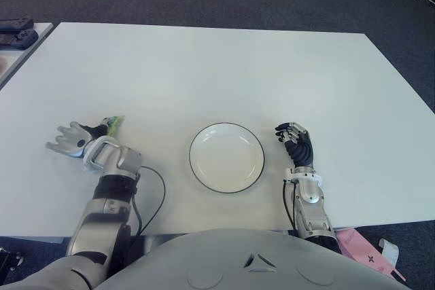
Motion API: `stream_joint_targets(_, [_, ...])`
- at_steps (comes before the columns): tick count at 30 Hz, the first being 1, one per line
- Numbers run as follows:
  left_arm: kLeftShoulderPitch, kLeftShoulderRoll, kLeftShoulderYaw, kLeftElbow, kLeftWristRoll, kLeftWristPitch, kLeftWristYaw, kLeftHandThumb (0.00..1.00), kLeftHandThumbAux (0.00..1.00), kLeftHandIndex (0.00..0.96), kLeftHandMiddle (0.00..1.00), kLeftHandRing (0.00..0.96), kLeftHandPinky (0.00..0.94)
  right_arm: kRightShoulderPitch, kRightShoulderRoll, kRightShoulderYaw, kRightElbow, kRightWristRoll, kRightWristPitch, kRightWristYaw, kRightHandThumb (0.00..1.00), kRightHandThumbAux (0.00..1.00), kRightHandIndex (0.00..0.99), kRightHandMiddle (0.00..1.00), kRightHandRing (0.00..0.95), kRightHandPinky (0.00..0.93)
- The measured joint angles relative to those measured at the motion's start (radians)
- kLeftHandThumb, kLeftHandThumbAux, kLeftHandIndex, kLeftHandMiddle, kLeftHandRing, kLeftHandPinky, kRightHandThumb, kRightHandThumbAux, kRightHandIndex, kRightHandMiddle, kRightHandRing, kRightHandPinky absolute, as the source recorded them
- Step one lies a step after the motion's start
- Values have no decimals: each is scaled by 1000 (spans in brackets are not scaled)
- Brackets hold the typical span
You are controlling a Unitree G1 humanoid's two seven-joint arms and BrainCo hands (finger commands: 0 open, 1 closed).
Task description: Put the toothpaste on the table into the plate.
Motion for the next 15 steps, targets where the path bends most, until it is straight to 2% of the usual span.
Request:
stream_joint_targets(6, [-12,23,-85,22,0,0,-67,49,453,671,174,40,0,1,1,-1,0,1,0,-1,715,732,424,472,471,479])
stream_joint_targets(11, [-48,29,-140,80,2,-12,-72,55,472,692,157,32,0,4,1,-4,1,1,-4,-4,714,732,424,473,473,484])
stream_joint_targets(14, [-71,32,-164,113,2,-21,-73,61,485,654,162,48,0,5,1,-4,2,1,-8,-5,715,732,423,473,472,484])
stream_joint_targets(15, [-77,34,-175,123,2,-24,-73,64,491,614,166,50,0,6,0,-5,2,1,-9,-5,714,732,423,473,472,483])
